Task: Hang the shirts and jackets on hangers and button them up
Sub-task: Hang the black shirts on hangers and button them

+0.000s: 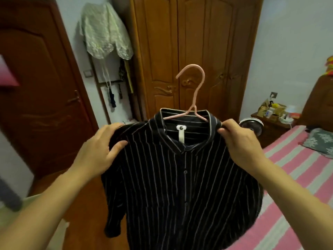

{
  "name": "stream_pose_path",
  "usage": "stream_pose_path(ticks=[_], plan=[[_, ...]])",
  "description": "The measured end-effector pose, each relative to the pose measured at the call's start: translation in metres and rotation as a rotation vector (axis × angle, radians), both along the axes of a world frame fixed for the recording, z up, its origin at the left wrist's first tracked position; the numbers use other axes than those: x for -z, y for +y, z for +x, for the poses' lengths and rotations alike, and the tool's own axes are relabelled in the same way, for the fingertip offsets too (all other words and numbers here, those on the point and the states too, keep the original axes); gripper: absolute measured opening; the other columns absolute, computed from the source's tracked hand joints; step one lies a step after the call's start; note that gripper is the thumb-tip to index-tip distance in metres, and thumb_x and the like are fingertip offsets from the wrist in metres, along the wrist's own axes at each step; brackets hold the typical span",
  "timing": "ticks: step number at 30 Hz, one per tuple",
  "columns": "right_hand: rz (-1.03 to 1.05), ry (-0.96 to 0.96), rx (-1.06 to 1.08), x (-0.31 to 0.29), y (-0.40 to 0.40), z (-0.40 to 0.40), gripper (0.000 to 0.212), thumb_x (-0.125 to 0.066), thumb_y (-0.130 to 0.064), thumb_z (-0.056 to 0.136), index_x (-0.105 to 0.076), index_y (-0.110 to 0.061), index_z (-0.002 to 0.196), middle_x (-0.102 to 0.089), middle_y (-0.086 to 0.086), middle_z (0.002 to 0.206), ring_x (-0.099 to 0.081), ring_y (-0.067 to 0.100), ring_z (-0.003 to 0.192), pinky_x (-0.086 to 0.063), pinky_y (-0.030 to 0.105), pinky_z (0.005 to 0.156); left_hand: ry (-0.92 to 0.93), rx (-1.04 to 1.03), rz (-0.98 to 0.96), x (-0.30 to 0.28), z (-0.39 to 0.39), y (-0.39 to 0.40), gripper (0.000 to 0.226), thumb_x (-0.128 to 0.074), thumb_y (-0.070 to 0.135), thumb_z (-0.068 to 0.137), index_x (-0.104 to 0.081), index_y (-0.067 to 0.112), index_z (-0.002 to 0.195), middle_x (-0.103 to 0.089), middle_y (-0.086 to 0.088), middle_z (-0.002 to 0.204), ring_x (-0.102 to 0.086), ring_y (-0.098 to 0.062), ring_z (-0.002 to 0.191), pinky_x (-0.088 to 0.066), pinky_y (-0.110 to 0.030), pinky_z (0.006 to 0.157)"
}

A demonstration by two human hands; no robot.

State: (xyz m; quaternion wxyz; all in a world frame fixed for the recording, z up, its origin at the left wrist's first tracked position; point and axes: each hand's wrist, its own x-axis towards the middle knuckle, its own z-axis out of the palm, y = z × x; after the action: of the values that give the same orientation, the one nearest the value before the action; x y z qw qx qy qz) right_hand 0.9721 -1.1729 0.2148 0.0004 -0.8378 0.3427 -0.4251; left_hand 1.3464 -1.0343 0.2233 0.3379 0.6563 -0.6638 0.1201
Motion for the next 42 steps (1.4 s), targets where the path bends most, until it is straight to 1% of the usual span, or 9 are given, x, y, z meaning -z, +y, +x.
stream_pose_path(ticks=[5,9,14,18,22,27,33,37,42], plan=[[0.275,0.101,-0.287,-0.01,-0.029,0.071,0.025,-0.041,-0.045,0.098,-0.047,-0.03,0.079,-0.053,-0.011,0.064,-0.047,0.008,0.057,-0.036,0.028,0.053,0.123,-0.108,0.203,0.029,0.107,0.031,0.044,-0.044,0.039,0.102,-0.043,0.083,0.109,-0.06,0.045,0.109,-0.063,-0.007,0.11,-0.047,-0.018,0.082],[0.438,0.177,-0.446,-0.004,-0.042,0.114,0.034,-0.042,-0.048,0.097,-0.051,-0.026,0.072,-0.051,-0.013,0.065,-0.044,0.004,0.059,-0.035,0.023,0.056,0.072,-0.408,0.337,0.015,0.171,0.053,0.029,-0.043,0.035,0.107,-0.057,0.061,0.112,-0.064,0.001,0.124,-0.059,-0.031,0.119,-0.049,-0.048,0.095],[0.456,0.244,-0.608,0.014,-0.035,0.167,0.048,-0.04,-0.049,0.098,-0.054,-0.009,0.076,-0.054,0.008,0.071,-0.049,0.022,0.063,-0.038,0.031,0.058,0.189,-0.123,0.312,0.027,0.057,0.043,0.051,-0.039,0.06,0.101,-0.05,0.038,0.146,-0.055,0.015,0.144,-0.051,-0.007,0.13,-0.041,-0.035,0.107],[0.471,0.316,-0.715,0.008,-0.048,0.2,0.059,-0.032,-0.063,0.1,-0.06,-0.012,0.086,-0.061,0.007,0.082,-0.056,0.02,0.076,-0.045,0.037,0.069,0.101,-0.296,0.115,0.038,0.049,0.04,0.032,-0.046,0.046,0.104,-0.064,0.033,0.128,-0.072,0.011,0.115,-0.067,-0.016,0.105,-0.053,-0.041,0.084],[0.393,0.57,-0.704,0.015,-0.081,0.22,0.052,-0.03,-0.055,0.1,-0.065,-0.027,0.128,-0.057,-0.013,0.121,-0.052,0.01,0.116,-0.042,0.031,0.099,0.08,-0.327,0.09,0.014,0.06,0.041,0.023,-0.052,0.048,0.101,-0.067,0.034,0.11,-0.069,0.016,0.088,-0.06,-0.007,0.073,-0.048,-0.037,0.067],[0.307,0.218,-0.724,0.016,-0.107,0.239,0.043,-0.034,-0.057,0.1,-0.064,-0.027,0.097,-0.065,-0.013,0.093,-0.063,0.009,0.09,-0.049,0.031,0.072,0.142,-0.568,0.095,-0.01,0.091,0.049,0.038,-0.041,0.055,0.099,-0.062,0.024,0.091,-0.062,0.004,0.069,-0.056,-0.014,0.065,-0.041,-0.038,0.06],[0.371,0.341,-1.064,0.001,-0.093,0.297,0.038,-0.044,-0.053,0.097,-0.067,-0.024,0.087,-0.061,-0.004,0.082,-0.059,0.012,0.078,-0.044,0.028,0.07,0.317,-0.62,0.026,-0.027,0.135,0.085,0.034,-0.048,0.054,0.1,-0.062,0.026,0.085,-0.059,-0.003,0.074,-0.054,-0.015,0.068,-0.042,-0.042,0.07],[0.353,0.22,-1.151,-0.005,-0.05,0.337,0.034,-0.041,-0.047,0.098,-0.057,-0.025,0.078,-0.058,-0.013,0.07,-0.055,0.005,0.065,-0.037,0.019,0.059,0.371,-0.754,-0.123,-0.03,0.155,0.128,0.029,-0.048,0.033,0.107,-0.066,0.041,0.085,-0.06,0.023,0.077,-0.052,0.006,0.076,-0.042,-0.023,0.078],[0.152,0.043,-0.999,-0.012,-0.006,0.407,0.03,-0.037,-0.048,0.1,-0.053,-0.028,0.082,-0.055,-0.011,0.066,-0.052,0.003,0.063,-0.033,0.023,0.054,0.054,-1.224,0.186,-0.037,0.163,0.203,0.042,-0.056,0.036,0.101,-0.053,0.029,0.142,-0.055,-0.005,0.134,-0.045,-0.031,0.128,-0.037,-0.048,0.109]])
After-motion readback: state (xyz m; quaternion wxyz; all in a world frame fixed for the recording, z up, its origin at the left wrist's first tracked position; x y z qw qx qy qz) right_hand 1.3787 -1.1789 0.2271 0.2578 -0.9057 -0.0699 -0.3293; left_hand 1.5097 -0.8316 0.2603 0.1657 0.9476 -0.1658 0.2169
